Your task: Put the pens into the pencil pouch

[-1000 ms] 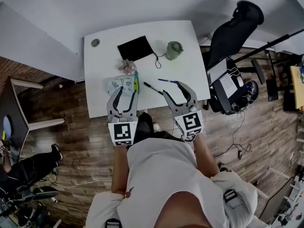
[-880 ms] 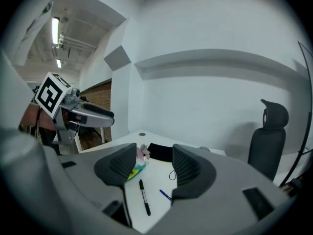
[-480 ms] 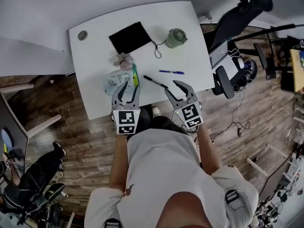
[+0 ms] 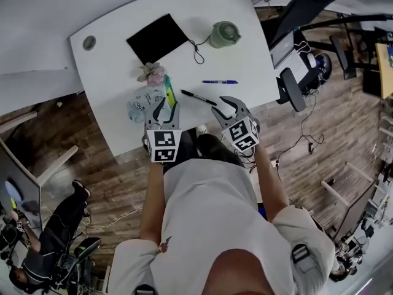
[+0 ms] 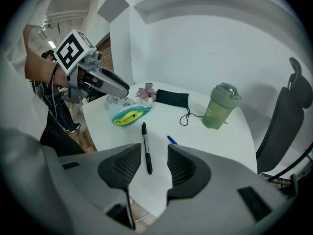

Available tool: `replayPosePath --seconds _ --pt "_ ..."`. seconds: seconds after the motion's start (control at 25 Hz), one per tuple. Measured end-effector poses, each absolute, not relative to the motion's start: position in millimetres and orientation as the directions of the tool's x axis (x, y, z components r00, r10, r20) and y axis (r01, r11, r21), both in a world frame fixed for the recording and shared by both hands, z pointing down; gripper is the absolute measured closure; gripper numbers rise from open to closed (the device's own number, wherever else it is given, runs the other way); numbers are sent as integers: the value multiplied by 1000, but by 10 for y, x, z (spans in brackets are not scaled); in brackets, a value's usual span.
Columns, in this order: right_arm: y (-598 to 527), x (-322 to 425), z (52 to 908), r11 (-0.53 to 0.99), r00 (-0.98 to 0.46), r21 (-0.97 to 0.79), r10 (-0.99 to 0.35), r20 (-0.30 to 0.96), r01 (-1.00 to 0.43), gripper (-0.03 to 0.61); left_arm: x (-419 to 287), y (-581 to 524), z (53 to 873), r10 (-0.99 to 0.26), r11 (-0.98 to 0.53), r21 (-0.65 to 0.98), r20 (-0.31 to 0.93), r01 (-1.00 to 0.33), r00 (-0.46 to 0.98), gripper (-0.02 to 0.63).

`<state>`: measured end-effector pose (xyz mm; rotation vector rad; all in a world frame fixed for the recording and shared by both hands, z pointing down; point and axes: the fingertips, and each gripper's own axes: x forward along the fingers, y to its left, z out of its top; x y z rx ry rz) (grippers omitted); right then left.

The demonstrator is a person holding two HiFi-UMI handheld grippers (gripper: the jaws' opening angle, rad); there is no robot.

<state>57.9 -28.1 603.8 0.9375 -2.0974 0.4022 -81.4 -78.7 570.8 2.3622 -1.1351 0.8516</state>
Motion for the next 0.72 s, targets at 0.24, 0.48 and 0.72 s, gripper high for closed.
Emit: replayPosePath --seconds 0.24,0.48,0.72 --pt "-246 569 6385 718 -405 13 -407 819 -696 425 -762 -811 5936 -515 -611 90 709 -786 481 471" --pt "-192 577 6663 735 -390 -19 -338 857 -677 455 -775 -796 6089 -482 -617 96 738 -781 472 477" --pt "-145 586 6802 768 -370 -21 -285 885 -640 474 -799 -794 6130 -466 -611 106 753 -784 465 479"
